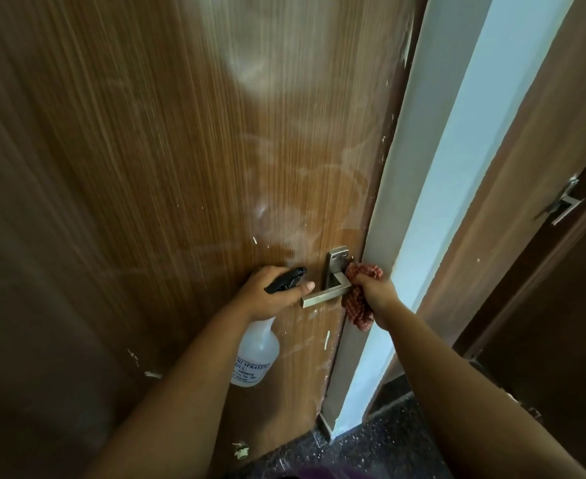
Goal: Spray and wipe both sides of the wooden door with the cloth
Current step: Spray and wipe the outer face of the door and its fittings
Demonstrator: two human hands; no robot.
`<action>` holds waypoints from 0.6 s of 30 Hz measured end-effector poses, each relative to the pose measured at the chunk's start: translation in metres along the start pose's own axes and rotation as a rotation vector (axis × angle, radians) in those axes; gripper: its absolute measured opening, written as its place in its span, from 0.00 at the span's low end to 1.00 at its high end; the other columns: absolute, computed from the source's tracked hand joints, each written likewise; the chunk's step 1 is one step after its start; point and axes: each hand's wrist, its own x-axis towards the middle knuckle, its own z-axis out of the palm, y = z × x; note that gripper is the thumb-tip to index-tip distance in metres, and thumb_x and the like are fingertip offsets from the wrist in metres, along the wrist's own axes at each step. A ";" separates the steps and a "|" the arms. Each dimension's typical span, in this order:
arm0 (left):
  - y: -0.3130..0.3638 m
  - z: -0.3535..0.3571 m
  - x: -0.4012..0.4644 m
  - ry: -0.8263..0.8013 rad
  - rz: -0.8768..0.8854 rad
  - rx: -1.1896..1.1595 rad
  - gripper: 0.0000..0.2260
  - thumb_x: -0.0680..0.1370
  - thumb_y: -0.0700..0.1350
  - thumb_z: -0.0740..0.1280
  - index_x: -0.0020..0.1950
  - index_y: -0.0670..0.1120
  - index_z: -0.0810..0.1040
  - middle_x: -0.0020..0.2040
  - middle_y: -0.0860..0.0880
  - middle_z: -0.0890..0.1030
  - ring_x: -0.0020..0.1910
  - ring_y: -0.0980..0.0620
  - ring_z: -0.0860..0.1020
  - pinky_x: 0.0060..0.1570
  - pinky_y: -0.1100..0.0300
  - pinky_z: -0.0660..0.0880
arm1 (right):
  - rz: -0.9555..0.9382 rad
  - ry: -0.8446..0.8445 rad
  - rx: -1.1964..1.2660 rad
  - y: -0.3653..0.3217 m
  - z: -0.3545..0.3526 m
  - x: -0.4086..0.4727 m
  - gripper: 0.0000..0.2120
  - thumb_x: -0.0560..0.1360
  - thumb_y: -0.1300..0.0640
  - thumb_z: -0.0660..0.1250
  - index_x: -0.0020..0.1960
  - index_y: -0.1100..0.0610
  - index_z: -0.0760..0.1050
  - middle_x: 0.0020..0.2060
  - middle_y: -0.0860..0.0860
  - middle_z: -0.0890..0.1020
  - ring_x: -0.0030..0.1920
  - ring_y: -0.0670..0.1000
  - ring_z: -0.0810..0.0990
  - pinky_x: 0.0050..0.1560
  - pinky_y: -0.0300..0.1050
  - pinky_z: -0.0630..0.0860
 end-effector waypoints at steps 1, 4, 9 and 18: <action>0.000 0.000 0.000 0.010 -0.009 0.004 0.15 0.77 0.59 0.71 0.39 0.49 0.80 0.35 0.46 0.82 0.37 0.50 0.82 0.41 0.51 0.77 | 0.021 -0.004 -0.035 0.001 0.000 0.000 0.07 0.77 0.54 0.70 0.50 0.55 0.75 0.51 0.56 0.81 0.54 0.57 0.79 0.62 0.56 0.75; -0.004 0.004 0.001 0.032 -0.036 0.012 0.12 0.76 0.58 0.71 0.38 0.53 0.79 0.33 0.54 0.81 0.34 0.59 0.81 0.36 0.62 0.74 | -0.061 -0.019 -0.007 -0.008 -0.002 0.003 0.02 0.77 0.57 0.69 0.46 0.54 0.76 0.48 0.55 0.82 0.51 0.56 0.80 0.57 0.53 0.77; 0.000 0.006 0.000 0.046 -0.041 0.006 0.12 0.78 0.56 0.70 0.38 0.52 0.79 0.32 0.55 0.81 0.35 0.60 0.80 0.34 0.66 0.74 | -0.236 -0.021 0.045 -0.026 -0.004 0.005 0.03 0.78 0.52 0.68 0.46 0.50 0.77 0.45 0.50 0.81 0.48 0.51 0.80 0.45 0.45 0.76; 0.008 0.008 -0.002 0.083 -0.083 -0.010 0.14 0.78 0.57 0.70 0.40 0.48 0.80 0.34 0.51 0.80 0.35 0.56 0.79 0.36 0.61 0.74 | -0.831 0.171 -0.624 -0.017 -0.003 0.007 0.12 0.76 0.52 0.71 0.57 0.56 0.81 0.49 0.56 0.80 0.47 0.57 0.77 0.50 0.48 0.74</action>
